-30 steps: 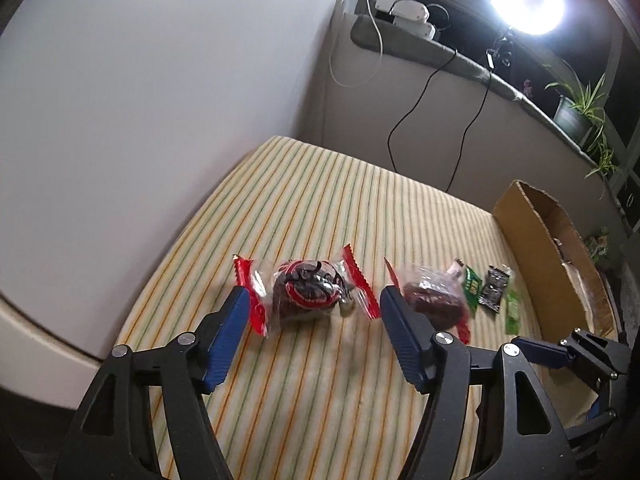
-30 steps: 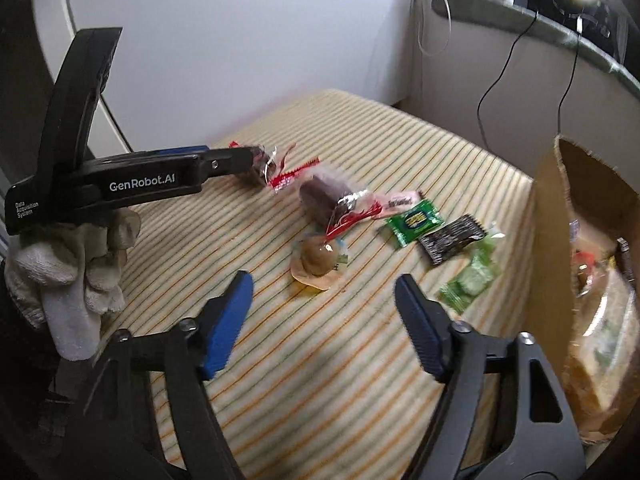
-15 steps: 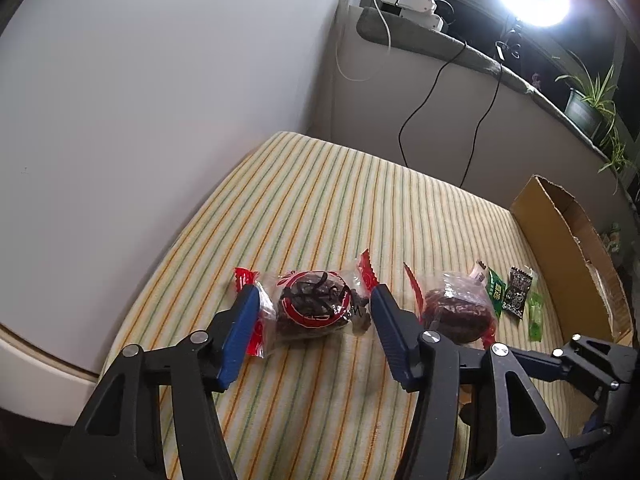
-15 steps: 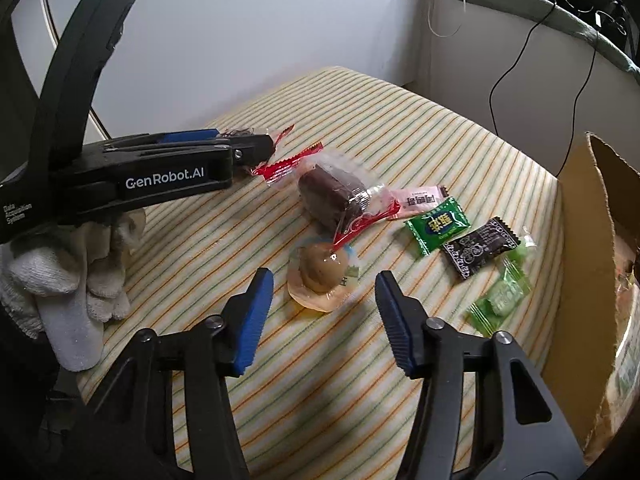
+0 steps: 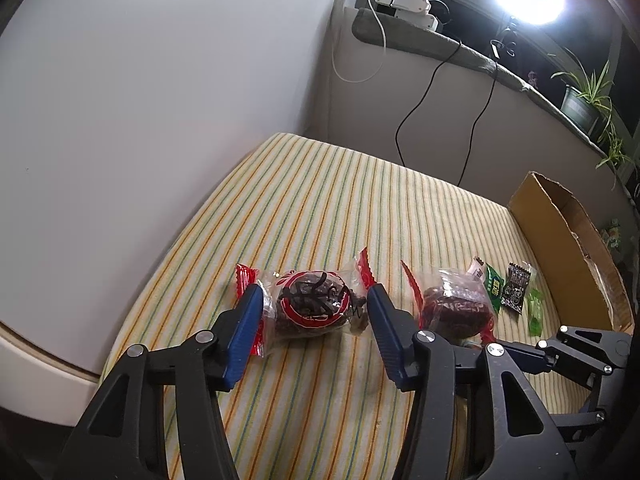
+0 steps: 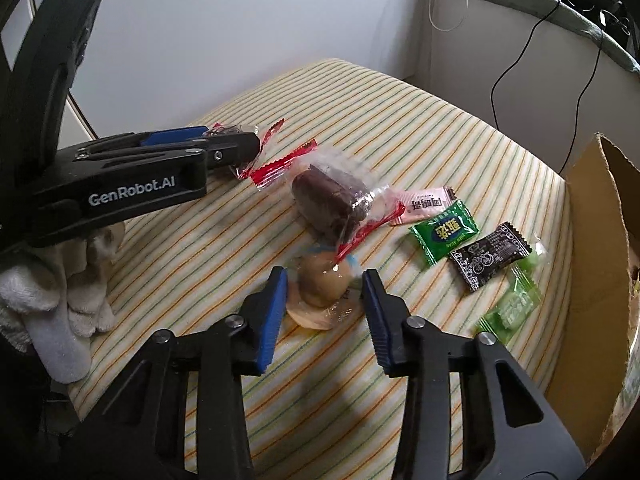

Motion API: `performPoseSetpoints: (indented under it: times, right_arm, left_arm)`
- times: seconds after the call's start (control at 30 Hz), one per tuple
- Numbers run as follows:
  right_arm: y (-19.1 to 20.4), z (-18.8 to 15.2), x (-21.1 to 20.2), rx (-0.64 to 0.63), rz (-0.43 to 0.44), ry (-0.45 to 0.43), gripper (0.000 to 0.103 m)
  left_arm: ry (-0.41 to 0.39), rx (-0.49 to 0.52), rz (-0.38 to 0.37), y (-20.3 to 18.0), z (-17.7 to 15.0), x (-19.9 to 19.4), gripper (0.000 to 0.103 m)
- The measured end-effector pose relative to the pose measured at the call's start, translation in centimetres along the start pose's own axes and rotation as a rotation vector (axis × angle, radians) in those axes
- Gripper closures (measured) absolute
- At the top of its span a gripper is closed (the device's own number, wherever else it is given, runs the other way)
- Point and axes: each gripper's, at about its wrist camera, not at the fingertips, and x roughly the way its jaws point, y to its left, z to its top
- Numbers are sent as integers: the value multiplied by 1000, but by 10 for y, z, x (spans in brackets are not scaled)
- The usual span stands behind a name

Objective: Organize snacks
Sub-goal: 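Close the left tool on the red-wrapped cake while the right tool grasps the chocolate egg, then carry the cake and egg into the box and open both tools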

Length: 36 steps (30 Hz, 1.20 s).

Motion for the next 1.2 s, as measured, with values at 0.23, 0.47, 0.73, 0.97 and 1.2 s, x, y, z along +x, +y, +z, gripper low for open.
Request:
performPoseSetpoints:
  times: [0.23,0.47,0.73,0.97,1.2]
  right_arm:
    - [-2,1,-2,8,17,-6,72]
    - [-3,-7,-17,15,33,-32,73]
    - [-10,-13,-42,23,50,-76,73]
    - [-24,-17,-69,36,51,-125,73]
    - [-49,-17,-96,62,14,-171,73]
  left_arm:
    - [-3,-8,-6,2,-1,-3,54]
    - [-11,-9,-3,4,-2,-12,57]
    - [-37,-9,-7,1,-2,-27,57]
    - [-63,7,-31,-10,1,-42,57]
    - [-86,47,-68,-37,9,-52,57]
